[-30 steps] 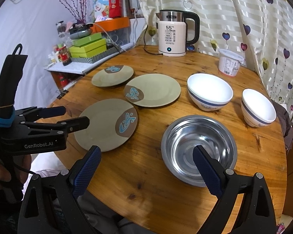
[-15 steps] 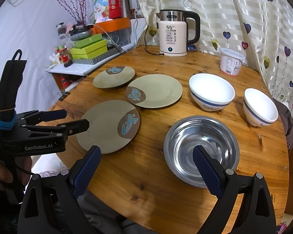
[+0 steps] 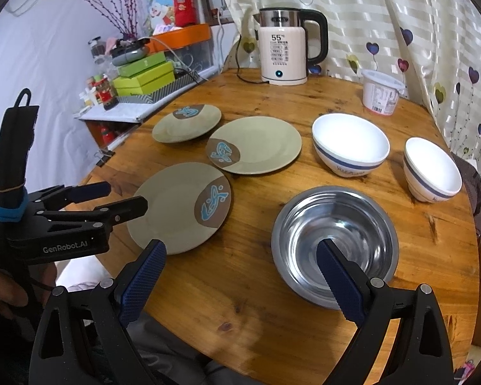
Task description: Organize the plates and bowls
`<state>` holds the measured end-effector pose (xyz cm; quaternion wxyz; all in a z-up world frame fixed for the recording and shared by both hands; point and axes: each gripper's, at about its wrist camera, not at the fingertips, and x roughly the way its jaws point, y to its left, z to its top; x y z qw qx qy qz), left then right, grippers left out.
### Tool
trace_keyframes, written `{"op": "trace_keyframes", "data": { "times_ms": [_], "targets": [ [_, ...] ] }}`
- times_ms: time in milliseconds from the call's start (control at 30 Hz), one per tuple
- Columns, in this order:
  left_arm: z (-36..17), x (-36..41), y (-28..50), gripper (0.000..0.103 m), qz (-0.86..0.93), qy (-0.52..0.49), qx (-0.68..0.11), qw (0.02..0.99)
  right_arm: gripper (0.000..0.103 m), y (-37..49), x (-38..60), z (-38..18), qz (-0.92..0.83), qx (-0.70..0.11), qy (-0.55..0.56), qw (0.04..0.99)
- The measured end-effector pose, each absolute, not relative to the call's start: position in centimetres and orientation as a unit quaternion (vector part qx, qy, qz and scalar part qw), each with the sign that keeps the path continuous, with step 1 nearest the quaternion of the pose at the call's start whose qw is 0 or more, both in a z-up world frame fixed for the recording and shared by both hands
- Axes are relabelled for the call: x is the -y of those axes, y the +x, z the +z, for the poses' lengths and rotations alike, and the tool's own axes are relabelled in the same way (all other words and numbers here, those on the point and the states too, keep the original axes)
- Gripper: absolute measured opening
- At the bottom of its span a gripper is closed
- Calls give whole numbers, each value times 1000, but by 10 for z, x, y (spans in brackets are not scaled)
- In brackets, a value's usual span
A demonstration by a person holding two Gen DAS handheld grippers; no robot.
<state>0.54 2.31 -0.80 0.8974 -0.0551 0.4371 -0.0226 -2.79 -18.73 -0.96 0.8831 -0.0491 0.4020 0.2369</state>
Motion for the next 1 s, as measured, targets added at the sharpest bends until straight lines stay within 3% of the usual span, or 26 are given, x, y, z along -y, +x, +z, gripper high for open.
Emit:
{"op": "trace_keyframes", "data": {
  "times_ms": [100, 200, 433, 1000],
  "targets": [
    [-9, -24, 7, 82, -22, -58, -439, 897, 95, -26, 189, -9, 239, -405, -47, 881],
    [-9, -26, 8, 82, -21, -63, -440, 896, 86, -23, 189, -8, 240, -408, -46, 880],
    [-11, -34, 10, 81, -18, -65, -437, 897, 80, -15, 186, -8, 247, -415, -35, 875],
    [-5, -64, 23, 82, -21, -92, -424, 901, 75, 17, 154, -1, 272, -433, -29, 859]
  ]
}}
